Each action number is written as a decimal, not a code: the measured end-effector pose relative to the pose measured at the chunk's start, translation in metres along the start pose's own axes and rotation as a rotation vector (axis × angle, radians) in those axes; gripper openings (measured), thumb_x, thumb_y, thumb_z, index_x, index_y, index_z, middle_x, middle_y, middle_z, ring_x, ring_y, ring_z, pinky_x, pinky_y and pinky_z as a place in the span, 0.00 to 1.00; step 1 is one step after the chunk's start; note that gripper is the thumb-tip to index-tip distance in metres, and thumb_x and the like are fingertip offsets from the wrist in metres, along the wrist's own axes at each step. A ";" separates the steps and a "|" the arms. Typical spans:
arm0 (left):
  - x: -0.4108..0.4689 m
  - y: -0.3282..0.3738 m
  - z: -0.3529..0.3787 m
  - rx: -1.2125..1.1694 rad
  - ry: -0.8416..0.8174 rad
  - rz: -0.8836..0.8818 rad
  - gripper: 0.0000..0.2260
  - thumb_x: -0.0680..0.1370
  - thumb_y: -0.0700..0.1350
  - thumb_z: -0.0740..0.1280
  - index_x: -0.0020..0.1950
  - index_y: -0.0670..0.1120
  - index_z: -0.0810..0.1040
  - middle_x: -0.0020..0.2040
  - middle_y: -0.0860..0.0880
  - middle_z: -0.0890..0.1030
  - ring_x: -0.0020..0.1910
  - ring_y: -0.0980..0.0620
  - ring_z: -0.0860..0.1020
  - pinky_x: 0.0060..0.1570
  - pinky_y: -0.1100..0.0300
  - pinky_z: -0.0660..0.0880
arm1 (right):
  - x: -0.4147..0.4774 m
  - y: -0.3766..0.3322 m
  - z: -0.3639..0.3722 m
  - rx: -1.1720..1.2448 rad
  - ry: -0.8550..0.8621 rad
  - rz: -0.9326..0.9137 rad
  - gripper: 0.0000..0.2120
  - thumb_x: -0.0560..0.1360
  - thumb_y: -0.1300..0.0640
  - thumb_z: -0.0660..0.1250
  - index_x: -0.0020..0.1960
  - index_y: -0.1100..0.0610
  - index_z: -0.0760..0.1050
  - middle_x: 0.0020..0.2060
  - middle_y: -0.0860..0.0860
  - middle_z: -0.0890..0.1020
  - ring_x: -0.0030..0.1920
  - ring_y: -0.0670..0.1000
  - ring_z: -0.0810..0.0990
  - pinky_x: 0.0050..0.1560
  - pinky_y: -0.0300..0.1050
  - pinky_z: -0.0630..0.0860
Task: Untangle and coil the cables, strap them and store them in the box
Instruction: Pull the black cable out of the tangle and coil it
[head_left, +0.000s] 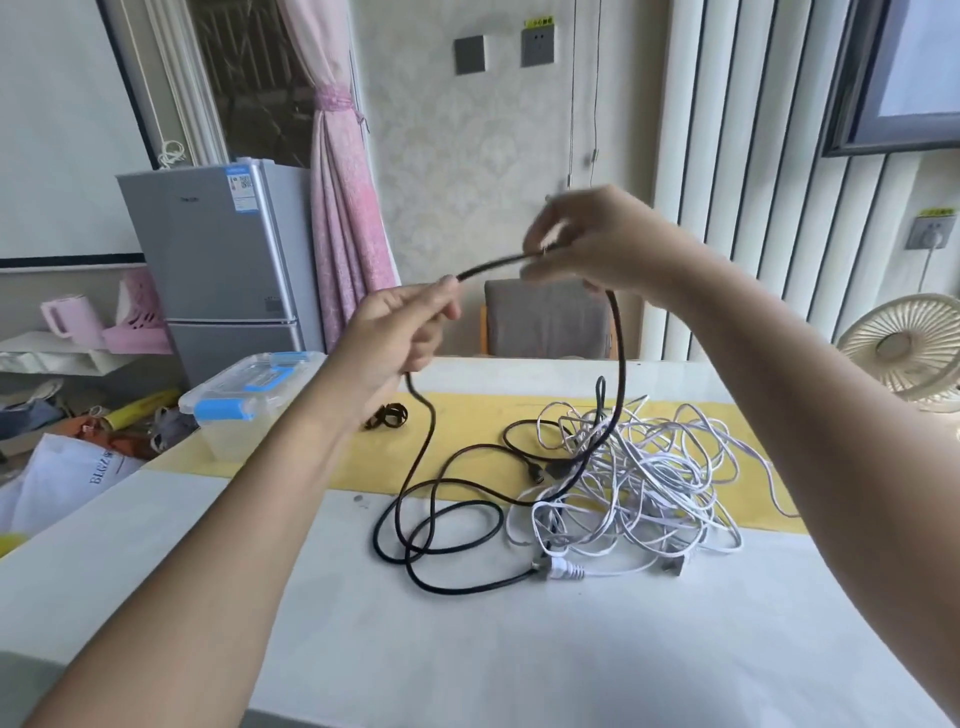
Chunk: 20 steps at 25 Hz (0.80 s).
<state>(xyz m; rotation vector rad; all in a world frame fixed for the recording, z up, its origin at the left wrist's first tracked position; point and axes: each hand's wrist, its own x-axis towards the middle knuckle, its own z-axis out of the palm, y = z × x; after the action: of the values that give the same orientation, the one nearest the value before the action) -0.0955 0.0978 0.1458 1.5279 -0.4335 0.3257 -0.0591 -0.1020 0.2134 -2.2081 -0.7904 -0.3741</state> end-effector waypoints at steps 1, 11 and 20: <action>0.002 -0.003 -0.013 -0.013 0.073 -0.011 0.13 0.76 0.48 0.64 0.32 0.47 0.76 0.21 0.58 0.59 0.19 0.61 0.55 0.18 0.70 0.53 | 0.000 0.021 0.006 -0.156 -0.075 0.054 0.07 0.68 0.59 0.74 0.46 0.56 0.80 0.32 0.53 0.80 0.25 0.48 0.73 0.28 0.38 0.71; -0.001 -0.061 -0.111 0.113 0.600 -0.183 0.13 0.83 0.42 0.52 0.51 0.42 0.75 0.30 0.52 0.66 0.16 0.62 0.57 0.17 0.70 0.52 | 0.012 0.105 0.046 -0.494 -0.022 0.341 0.15 0.70 0.46 0.72 0.35 0.58 0.78 0.27 0.51 0.74 0.35 0.55 0.74 0.28 0.40 0.65; -0.030 -0.122 -0.142 0.879 0.654 -0.407 0.13 0.80 0.39 0.55 0.56 0.41 0.78 0.49 0.44 0.83 0.43 0.45 0.75 0.41 0.55 0.70 | -0.037 0.083 0.138 -0.215 -0.404 0.137 0.15 0.72 0.53 0.71 0.57 0.55 0.78 0.47 0.53 0.84 0.44 0.50 0.80 0.48 0.41 0.75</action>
<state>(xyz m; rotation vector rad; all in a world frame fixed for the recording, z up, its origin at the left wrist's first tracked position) -0.0555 0.2385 0.0245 2.1659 0.6199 0.7159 -0.0314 -0.0608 0.0556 -2.5670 -0.8310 0.0641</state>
